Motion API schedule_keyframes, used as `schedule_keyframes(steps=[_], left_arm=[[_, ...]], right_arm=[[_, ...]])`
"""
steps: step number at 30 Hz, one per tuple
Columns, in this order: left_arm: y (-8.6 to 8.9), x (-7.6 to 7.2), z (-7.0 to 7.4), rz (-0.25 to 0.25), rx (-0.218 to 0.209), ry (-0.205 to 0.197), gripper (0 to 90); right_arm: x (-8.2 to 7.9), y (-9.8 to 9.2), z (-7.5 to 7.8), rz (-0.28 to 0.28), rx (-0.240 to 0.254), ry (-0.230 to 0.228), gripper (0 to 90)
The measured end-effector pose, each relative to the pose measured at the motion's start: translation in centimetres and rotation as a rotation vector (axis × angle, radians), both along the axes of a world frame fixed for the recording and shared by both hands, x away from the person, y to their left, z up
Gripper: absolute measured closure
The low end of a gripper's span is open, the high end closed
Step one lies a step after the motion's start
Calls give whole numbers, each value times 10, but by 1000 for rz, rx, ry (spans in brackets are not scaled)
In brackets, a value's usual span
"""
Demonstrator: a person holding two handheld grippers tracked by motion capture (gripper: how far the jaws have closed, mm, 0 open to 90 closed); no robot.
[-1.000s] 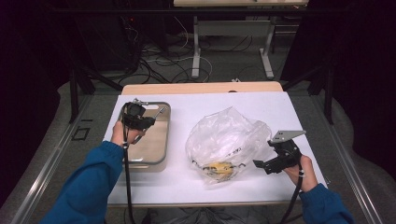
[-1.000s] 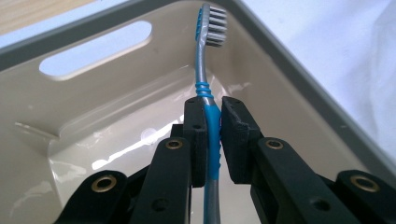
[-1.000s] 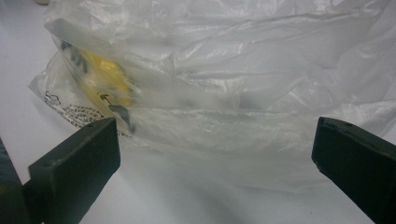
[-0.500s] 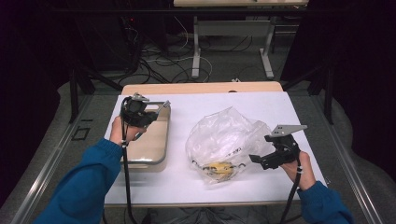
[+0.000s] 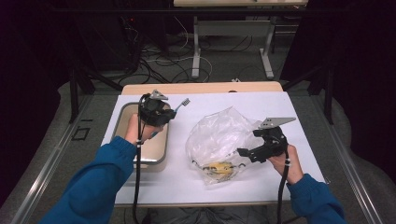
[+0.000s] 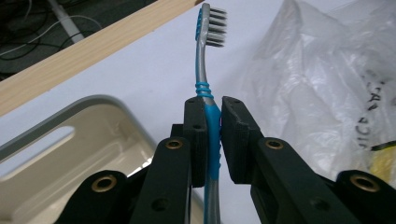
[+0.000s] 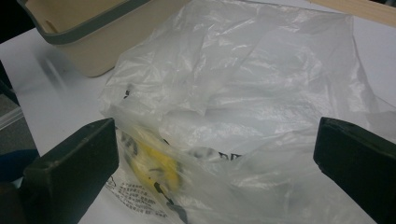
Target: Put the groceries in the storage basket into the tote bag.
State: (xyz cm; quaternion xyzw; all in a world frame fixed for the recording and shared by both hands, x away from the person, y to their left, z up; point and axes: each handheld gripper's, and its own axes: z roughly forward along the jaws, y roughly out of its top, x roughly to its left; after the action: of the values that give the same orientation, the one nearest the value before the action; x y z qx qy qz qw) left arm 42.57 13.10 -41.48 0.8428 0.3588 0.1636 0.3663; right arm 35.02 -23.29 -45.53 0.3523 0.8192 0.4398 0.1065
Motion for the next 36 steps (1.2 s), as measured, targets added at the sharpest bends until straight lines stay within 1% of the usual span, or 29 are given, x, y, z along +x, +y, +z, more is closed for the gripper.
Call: schedule_keyframes(steps=[3,4,5,6,7,8,9,10,11,12,13,15,16,17,18,19,22,23,26,27,30,31,32,33,34,35,36], left_arm=[[-13,-3,1,-23,-2,-7,812],[-17,-4,1,-35,-2,-5,812],[-22,-5,1,-44,1,-8,812],[-27,-6,2,-56,-1,-7,812],[-31,-7,1,-65,3,-6,812],[-36,-8,1,-69,-4,-9,812],[-40,-10,1,-73,-6,-12,812],[-44,-10,1,-84,-5,-9,812],[-48,-11,0,-86,-13,-15,812],[-52,-12,-1,-95,-20,-17,812],[-55,-13,-1,-105,-17,-13,812],[-62,-14,-3,-117,-18,-10,812],[-64,-15,-5,-119,-18,-17,812],[-67,-15,-6,-124,-16,-11,812],[-69,-16,-7,-126,-15,-6,812],[-71,-17,-9,-131,-18,-7,812],[-77,-19,-15,-145,-11,-1,812],[-79,-20,-17,-146,-12,0,812],[-82,-23,-22,-153,-13,7,811],[-83,-25,-23,-160,-8,9,812],[-86,-29,-25,-174,-10,10,812],[-87,-30,-25,-182,-5,5,811],[-89,-32,-26,-184,-12,11,812],[-89,-34,-26,-191,-9,5,812],[-90,-35,-27,-198,-10,8,812],[-91,-36,-28,-200,-14,5,812],[-92,-36,-29,-207,-12,12,812]], right_arm=[[3,5,-1,1,16,11,0],[4,6,-1,2,16,7,0],[4,9,-1,-2,22,17,0],[5,10,-1,5,26,19,0],[6,12,-1,0,24,22,0],[7,13,-1,6,32,9,0],[8,15,-1,3,40,25,0],[9,16,-2,1,40,31,0],[10,18,-2,0,54,35,0],[12,18,-3,1,50,29,0],[13,20,-3,-8,53,39,0],[15,21,-5,-13,67,41,0],[16,22,-5,-22,71,42,0],[18,22,-6,-26,81,49,0],[19,23,-6,-34,81,52,0],[20,24,-6,-37,86,55,2],[23,28,-6,-44,101,60,6],[24,29,-5,-52,99,60,11],[28,34,-5,-64,116,57,30],[29,36,-5,-68,122,62,36],[34,42,-7,-76,132,64,67],[35,44,-8,-82,146,73,86],[37,46,-9,-99,149,74,105],[39,47,-9,-112,161,75,130],[41,48,-10,-123,173,79,144],[44,49,-12,-137,193,91,153],[46,50,-13,-140,219,108,160]])
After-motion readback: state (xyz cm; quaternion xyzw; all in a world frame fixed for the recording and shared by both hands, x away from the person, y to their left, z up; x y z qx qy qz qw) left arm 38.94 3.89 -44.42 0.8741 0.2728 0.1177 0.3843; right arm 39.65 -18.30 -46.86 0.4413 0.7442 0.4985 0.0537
